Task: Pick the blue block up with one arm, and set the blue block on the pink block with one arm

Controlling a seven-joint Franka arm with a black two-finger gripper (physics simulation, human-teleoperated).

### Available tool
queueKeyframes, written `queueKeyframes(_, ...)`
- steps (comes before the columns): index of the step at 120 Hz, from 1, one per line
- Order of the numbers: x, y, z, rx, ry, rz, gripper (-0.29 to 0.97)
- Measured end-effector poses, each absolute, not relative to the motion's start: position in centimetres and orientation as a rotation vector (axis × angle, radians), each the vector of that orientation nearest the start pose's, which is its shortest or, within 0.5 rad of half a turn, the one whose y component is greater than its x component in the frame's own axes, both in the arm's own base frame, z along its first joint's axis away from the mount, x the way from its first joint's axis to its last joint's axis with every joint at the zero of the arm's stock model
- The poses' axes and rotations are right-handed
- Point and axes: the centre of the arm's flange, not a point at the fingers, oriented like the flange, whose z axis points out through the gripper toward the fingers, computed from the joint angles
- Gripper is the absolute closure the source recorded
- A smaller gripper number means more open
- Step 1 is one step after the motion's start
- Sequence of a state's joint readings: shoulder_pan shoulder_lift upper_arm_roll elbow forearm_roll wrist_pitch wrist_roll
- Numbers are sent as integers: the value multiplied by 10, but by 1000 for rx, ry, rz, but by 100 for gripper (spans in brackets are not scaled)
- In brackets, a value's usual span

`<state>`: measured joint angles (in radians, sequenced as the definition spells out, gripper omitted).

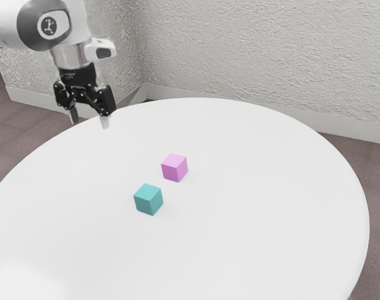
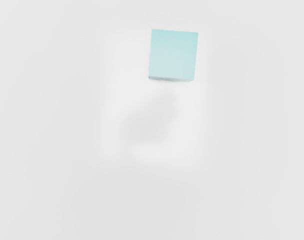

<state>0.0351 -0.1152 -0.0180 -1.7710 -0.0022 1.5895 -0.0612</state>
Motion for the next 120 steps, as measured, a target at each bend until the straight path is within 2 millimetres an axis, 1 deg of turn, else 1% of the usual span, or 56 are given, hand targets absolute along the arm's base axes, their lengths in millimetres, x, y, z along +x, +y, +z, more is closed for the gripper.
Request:
queueKeyframes(9, 517, 4, 562, -3135, -109, 95, 0)
queueKeyframes(24, 519, 3, 521, -3133, -98, 69, 0)
queueKeyframes(32, 518, -2, 503, -3131, -81, 49, 0)
queueKeyframes(40, 525, -3, 487, -3128, -70, 22, 0)
queueKeyframes(51, 536, -3, 473, -3124, -46, -27, 0)
queueKeyframes(83, 553, -4, 430, -3124, 35, -94, 0)
queueKeyframes(90, 554, -5, 417, -3124, 50, -92, 0)
queueKeyframes(101, 554, -6, 407, -3123, 74, -102, 0)
queueKeyframes(109, 551, -9, 395, -3123, 92, -98, 0)
queueKeyframes(120, 555, -13, 375, -3125, 119, -88, 0)
